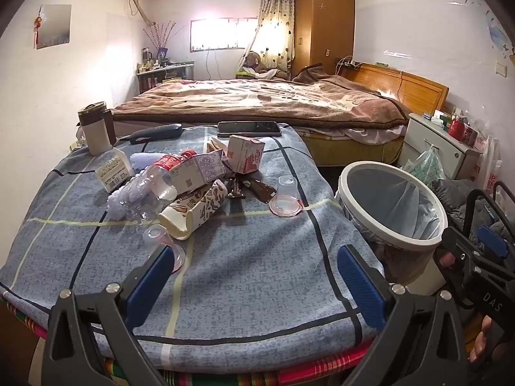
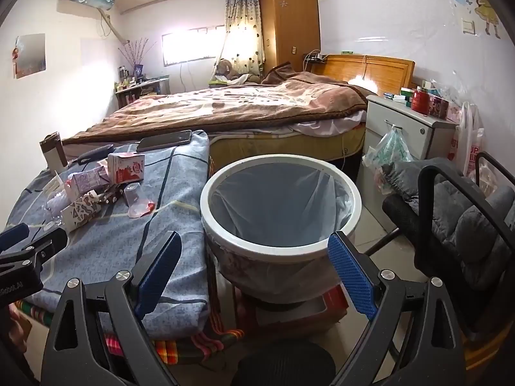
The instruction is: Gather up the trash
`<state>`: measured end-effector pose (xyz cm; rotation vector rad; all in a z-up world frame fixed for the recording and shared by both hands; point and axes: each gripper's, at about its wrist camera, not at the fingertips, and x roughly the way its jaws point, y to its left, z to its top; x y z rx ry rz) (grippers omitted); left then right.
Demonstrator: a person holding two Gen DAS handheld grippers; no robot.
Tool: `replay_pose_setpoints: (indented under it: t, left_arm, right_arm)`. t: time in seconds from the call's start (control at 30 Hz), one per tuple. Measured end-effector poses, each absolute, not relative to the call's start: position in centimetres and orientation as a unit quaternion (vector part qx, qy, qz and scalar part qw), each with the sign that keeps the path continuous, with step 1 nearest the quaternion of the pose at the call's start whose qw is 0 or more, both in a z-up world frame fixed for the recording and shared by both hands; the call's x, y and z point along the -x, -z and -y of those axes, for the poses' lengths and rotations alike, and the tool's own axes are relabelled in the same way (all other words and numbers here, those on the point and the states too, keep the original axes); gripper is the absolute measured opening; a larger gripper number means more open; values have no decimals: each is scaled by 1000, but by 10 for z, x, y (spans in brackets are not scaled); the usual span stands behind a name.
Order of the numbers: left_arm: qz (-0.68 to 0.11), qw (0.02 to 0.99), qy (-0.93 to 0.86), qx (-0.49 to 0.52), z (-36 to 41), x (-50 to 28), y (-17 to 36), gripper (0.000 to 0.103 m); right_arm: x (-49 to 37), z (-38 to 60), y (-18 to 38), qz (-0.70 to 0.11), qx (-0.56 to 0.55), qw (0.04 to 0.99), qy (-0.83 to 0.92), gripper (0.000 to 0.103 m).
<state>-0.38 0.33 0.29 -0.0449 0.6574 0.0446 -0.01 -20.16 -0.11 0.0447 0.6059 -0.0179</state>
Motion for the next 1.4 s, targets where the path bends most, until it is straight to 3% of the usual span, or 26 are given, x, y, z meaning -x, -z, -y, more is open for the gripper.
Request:
replay_pose_setpoints:
  t: [1.4]
  left_arm:
    - [-319, 947, -24, 22, -4, 6, -5, 102]
  right_arm:
    - [5, 198, -3, -294, -14, 955, 16, 93]
